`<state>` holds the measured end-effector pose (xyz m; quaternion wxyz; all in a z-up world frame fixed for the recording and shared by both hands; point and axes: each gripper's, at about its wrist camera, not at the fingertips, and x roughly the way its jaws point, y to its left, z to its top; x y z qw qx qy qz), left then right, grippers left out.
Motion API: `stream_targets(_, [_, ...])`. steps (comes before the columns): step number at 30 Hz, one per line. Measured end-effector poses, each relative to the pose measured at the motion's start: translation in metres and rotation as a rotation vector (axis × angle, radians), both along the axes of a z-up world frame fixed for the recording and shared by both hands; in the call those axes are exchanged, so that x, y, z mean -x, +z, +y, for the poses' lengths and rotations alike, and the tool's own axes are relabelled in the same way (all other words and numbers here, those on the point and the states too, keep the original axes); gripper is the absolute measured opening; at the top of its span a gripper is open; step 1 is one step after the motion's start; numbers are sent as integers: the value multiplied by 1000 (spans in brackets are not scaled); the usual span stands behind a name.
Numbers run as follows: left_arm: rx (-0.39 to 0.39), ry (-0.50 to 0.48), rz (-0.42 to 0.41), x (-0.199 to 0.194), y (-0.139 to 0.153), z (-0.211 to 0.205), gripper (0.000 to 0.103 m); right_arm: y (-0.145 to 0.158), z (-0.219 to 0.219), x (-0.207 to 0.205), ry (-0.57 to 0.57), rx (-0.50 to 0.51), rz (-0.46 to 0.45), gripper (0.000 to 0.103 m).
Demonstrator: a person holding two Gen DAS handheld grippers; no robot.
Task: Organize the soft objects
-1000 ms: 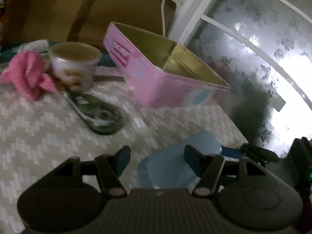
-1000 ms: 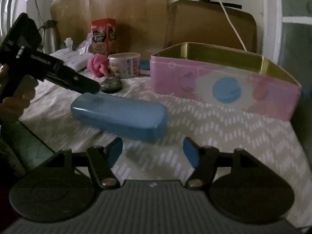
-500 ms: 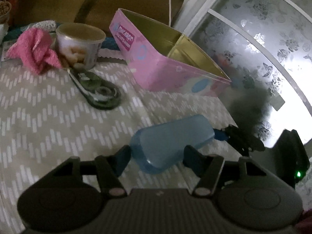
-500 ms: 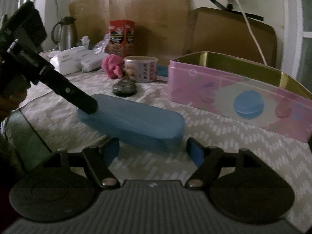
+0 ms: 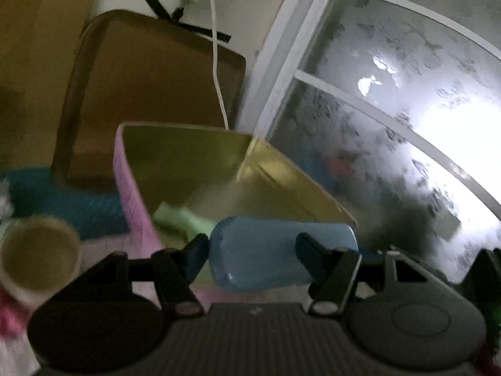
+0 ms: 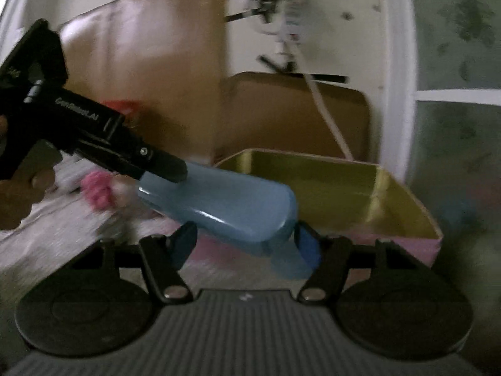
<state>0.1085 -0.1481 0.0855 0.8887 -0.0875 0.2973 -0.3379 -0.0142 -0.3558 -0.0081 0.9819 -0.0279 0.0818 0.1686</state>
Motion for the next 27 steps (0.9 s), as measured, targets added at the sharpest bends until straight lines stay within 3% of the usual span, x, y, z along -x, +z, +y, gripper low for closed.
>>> stream_targets(5, [-50, 65, 3, -18, -9, -16, 65, 1, 0, -37, -154, -42, -9, 72])
stream_targets(7, [-30, 55, 0, -10, -10, -4, 65, -1, 6, -42, -255, -14, -15, 72])
stream_targets(10, [-18, 57, -52, 15, -7, 24, 65, -4, 3, -33, -265, -93, -17, 72])
stream_targets(13, [5, 79, -68, 49, -11, 73, 65, -7, 10, -15, -226, -163, -36, 71])
stream_targets(15, [-13, 133, -59, 67, -20, 104, 65, -8, 19, -5, -165, -205, -45, 64])
stream_targets(17, [-43, 209, -24, 80, -34, 136, 65, -8, 32, 0, -70, -239, -21, 47])
stream_targets(20, [-60, 320, 64, 91, -57, 180, 63, -11, 64, -5, 72, -229, 49, 31])
stream_targets(22, [-60, 386, 97, 98, -69, 206, 63, -14, 91, -11, 145, -187, 87, 29])
stream_targets(27, [-32, 467, 57, 109, -73, 238, 61, -19, 144, -29, 229, -97, 179, 29])
